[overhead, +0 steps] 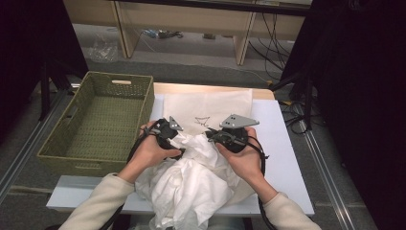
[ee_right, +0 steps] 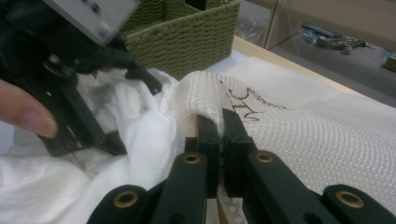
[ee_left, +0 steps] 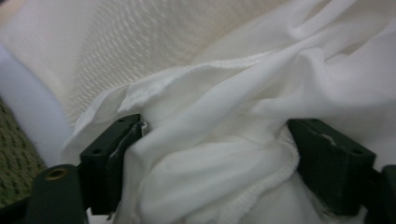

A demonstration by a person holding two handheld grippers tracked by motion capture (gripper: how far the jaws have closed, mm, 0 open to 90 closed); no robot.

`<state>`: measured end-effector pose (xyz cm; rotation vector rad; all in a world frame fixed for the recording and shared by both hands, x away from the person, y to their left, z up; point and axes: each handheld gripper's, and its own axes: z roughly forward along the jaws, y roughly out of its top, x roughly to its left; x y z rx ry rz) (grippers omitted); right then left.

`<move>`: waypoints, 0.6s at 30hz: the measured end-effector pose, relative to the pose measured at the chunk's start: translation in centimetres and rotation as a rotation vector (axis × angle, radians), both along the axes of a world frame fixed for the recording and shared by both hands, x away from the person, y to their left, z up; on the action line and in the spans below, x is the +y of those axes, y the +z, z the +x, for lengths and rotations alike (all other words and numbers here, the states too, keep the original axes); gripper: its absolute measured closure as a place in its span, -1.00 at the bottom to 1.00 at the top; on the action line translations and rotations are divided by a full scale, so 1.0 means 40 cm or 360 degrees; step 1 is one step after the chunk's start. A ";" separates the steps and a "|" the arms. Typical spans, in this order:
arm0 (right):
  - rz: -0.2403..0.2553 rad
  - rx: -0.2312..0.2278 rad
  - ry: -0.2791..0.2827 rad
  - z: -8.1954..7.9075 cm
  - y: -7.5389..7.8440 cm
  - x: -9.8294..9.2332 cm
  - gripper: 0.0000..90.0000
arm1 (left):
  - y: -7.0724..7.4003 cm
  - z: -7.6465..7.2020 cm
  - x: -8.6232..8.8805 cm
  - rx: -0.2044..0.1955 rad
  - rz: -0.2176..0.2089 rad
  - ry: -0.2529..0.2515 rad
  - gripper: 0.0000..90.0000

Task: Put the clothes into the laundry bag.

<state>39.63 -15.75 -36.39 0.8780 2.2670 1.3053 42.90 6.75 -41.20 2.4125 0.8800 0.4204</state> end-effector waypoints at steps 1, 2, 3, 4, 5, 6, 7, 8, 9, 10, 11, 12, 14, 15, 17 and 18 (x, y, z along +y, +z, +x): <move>-0.0030 -0.0027 -0.0006 0.000 0.000 -0.001 0.98 | -0.007 0.003 -0.004 0.0008 0.0008 -0.0004 -0.29; -0.0011 -0.0014 -0.0010 0.000 -0.003 0.003 0.98 | -0.019 0.005 -0.013 0.0067 0.0004 0.0008 -0.12; -0.0020 -0.0010 0.0000 0.001 -0.005 0.004 0.98 | -0.022 0.005 -0.016 0.0079 0.0024 -0.0011 0.04; -0.0026 -0.0002 -0.0001 0.001 -0.005 0.003 0.98 | -0.027 0.004 -0.021 0.0084 0.0034 -0.0014 0.19; -0.0030 -0.0006 0.0002 0.002 -0.006 0.004 0.98 | -0.027 0.001 -0.023 0.0093 0.0030 -0.0016 0.36; -0.0028 0.0001 0.0001 0.002 -0.007 0.004 0.98 | -0.025 -0.002 -0.025 0.0089 0.0025 -0.0009 0.51; -0.0028 0.0001 0.0001 0.002 -0.007 0.004 0.98 | -0.025 -0.002 -0.025 0.0089 0.0025 -0.0009 0.61; -0.0025 -0.0018 -0.0008 0.004 -0.006 0.001 0.98 | -0.010 -0.012 -0.021 0.0072 -0.0011 0.0008 0.70; -0.0039 -0.0034 -0.0003 0.006 -0.005 -0.003 0.98 | -0.010 -0.012 -0.021 0.0072 -0.0011 0.0008 0.74; -0.0036 -0.0031 -0.0015 0.006 -0.003 -0.005 0.98 | 0.002 -0.020 -0.017 0.0062 -0.0038 0.0012 0.76; -0.0002 0.0000 -0.0021 0.005 -0.005 -0.003 0.98 | 0.033 -0.040 -0.007 0.0039 -0.0122 0.0027 0.77; -0.0015 0.0004 -0.0037 0.006 -0.002 -0.007 0.98 | 0.052 -0.051 0.000 0.0044 -0.0179 0.0018 0.78; 0.0005 -0.0002 -0.0042 0.011 -0.005 -0.008 0.98 | 0.088 -0.073 0.008 0.0037 -0.0268 0.0009 0.79; -0.0014 -0.0023 -0.0050 0.012 -0.004 -0.010 0.98 | 0.113 -0.089 0.010 0.0017 -0.0334 -0.0001 0.79; 0.0000 0.0000 -0.0054 0.012 -0.005 -0.008 0.98 | 0.147 -0.116 0.003 -0.0019 -0.0408 -0.0007 0.80; -0.0005 0.0003 -0.0059 0.012 -0.005 -0.008 0.98 | 0.158 -0.128 -0.006 -0.0022 -0.0431 -0.0026 0.80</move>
